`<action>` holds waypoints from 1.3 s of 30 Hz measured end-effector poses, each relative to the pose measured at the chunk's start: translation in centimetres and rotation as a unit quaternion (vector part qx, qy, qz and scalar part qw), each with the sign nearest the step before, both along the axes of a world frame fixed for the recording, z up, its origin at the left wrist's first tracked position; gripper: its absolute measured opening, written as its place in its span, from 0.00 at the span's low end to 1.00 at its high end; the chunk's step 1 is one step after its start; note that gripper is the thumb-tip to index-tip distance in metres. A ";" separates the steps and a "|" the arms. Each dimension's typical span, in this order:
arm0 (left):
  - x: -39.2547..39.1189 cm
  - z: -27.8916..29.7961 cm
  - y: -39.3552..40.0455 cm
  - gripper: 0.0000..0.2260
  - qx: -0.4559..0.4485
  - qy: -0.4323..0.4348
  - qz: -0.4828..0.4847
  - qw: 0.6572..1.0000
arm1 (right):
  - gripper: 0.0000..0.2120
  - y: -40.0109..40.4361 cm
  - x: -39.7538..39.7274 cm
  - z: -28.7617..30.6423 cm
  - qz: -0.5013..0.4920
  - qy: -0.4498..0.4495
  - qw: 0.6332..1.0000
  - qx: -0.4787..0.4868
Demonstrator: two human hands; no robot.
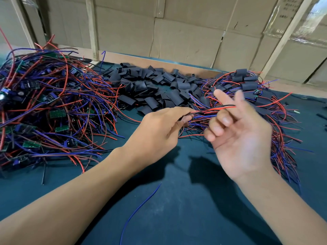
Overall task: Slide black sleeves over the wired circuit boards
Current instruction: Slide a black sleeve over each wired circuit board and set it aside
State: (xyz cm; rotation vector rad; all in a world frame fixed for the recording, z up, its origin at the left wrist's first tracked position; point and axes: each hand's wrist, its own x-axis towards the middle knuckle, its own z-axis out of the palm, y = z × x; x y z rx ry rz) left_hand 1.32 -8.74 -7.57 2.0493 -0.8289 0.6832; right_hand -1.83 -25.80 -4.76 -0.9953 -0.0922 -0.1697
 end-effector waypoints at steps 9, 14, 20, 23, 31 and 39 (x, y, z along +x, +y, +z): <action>-0.1 0.5 -0.2 0.12 0.122 -0.046 0.026 0.991 | 0.12 0.4 -0.1 -0.9 -0.032 -0.085 0.977 -0.191; -0.1 0.7 -0.2 0.10 0.146 -0.042 0.009 0.988 | 0.23 1.5 -0.3 -1.7 -0.056 -0.070 0.942 -0.323; 0.8 1.0 0.4 0.06 0.107 -0.048 0.077 0.990 | 0.20 -0.2 0.4 0.0 0.048 0.043 0.996 -0.069; 1.0 1.2 0.6 0.08 0.135 -0.076 0.095 0.983 | 0.15 -1.1 0.7 0.4 0.067 0.050 0.994 -0.064; 0.2 1.2 0.1 0.11 0.213 -0.136 0.085 0.964 | 0.04 0.1 0.5 -0.4 0.047 -0.031 0.989 -0.137; 0.1 1.5 0.1 0.10 0.180 -0.083 0.045 0.979 | 0.04 -0.3 0.7 -1.0 0.016 -0.088 0.977 -0.195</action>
